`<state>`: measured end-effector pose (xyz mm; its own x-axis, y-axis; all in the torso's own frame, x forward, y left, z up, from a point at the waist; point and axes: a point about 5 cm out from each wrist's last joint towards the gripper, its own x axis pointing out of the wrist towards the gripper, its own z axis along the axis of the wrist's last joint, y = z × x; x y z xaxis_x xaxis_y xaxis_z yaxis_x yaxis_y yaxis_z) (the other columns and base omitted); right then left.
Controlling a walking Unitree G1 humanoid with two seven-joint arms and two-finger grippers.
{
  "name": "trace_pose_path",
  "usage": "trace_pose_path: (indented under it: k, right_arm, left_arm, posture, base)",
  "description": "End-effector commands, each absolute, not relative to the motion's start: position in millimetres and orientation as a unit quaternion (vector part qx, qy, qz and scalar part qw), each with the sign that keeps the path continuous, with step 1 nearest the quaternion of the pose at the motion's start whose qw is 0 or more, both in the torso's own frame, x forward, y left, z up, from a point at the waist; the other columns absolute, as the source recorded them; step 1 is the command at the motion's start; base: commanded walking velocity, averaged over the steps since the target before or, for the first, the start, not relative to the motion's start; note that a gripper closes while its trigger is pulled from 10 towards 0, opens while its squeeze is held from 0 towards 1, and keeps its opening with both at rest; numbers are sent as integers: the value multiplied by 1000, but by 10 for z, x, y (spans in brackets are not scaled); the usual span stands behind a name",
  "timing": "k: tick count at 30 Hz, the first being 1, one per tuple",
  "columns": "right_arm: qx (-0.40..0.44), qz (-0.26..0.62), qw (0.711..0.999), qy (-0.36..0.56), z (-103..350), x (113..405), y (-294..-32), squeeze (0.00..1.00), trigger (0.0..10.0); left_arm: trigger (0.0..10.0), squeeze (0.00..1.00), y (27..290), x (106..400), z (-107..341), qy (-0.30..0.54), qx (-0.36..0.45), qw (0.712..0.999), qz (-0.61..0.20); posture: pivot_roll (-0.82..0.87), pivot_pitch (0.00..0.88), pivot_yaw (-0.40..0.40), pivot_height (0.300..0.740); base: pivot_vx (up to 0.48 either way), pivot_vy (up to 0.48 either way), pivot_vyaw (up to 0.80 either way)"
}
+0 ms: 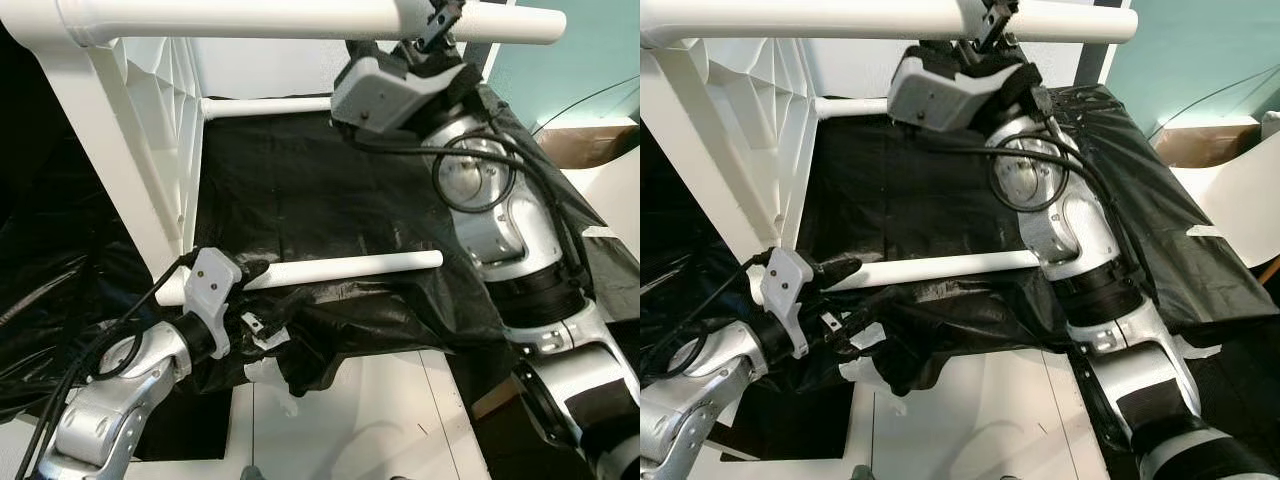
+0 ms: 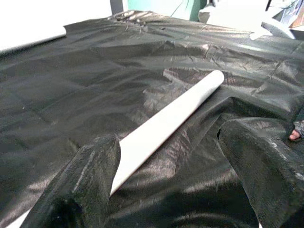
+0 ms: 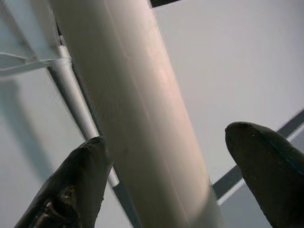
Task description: Building children table
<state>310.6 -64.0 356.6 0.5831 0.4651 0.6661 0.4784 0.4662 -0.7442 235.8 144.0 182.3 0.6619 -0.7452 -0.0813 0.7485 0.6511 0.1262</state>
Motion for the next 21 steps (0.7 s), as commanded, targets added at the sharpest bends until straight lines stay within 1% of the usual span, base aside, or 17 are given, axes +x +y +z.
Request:
trace_pose_path:
  k: [1, 3, 4, 6, 7, 9, 10, 19, 21]
  right_arm:
    - [-517, 1, 724, -456, 3631, 3103, -630, 0, 10000]
    - [-525, 11, 720, -454, 3675, 3111, -602, 0, 10000]
    - [-531, 18, 717, -451, 3700, 3121, -579, 0, 6588]
    - [-536, 23, 715, -448, 3715, 3129, -565, 0, 6588]
    - [-541, 30, 714, -444, 3731, 3132, -546, 0, 4118]
    - [-541, 30, 714, -444, 3731, 3132, -546, 0, 4118]
    - [-550, 47, 715, -429, 3735, 3145, -521, 0, 0]
    - [-554, 79, 730, -393, 3713, 3172, -517, 0, 0]
    - [-533, 73, 759, -366, 3697, 3195, -582, 0, 0]
  left_arm:
    - [10000, 0, 1409, 2364, 1796, 14, 78, 905, -419]
    - [10000, 0, 1385, 2372, 1799, 11, 76, 904, -421]
    - [10000, 0, 1372, 2383, 1804, 9, 75, 904, -422]
    - [10000, 0, 1365, 2392, 1807, 8, 75, 904, -422]
    - [10000, 0, 1356, 2398, 1812, 6, 73, 904, -422]
    - [10000, 0, 1356, 2398, 1812, 6, 73, 904, -422]
    - [10000, 0, 1338, 2399, 1818, 2, 70, 904, -422]
    - [10000, 0, 1262, 2366, 1772, 6, 53, 902, -429]
    - [10000, 0, 1202, 2371, 1729, 13, 54, 901, -431]
  posture:
    - [-16, 48, -28, 740]
    - [-21, 47, -29, 740]
    - [-21, 48, -30, 740]
    - [-21, 48, -30, 740]
    - [-21, 48, -32, 740]
    - [-21, 48, -32, 740]
    - [-19, 47, -32, 740]
    - [-26, 42, -25, 740]
    - [-31, 39, -24, 740]
  base:
    - [0, 0, 0]
    - [0, 0, 0]
    - [0, 0, 0]
    - [0, 0, 0]
    - [0, 0, 0]
    - [0, 0, 0]
    - [0, 0, 0]
    - [0, 0, 0]
    - [0, 0, 0]
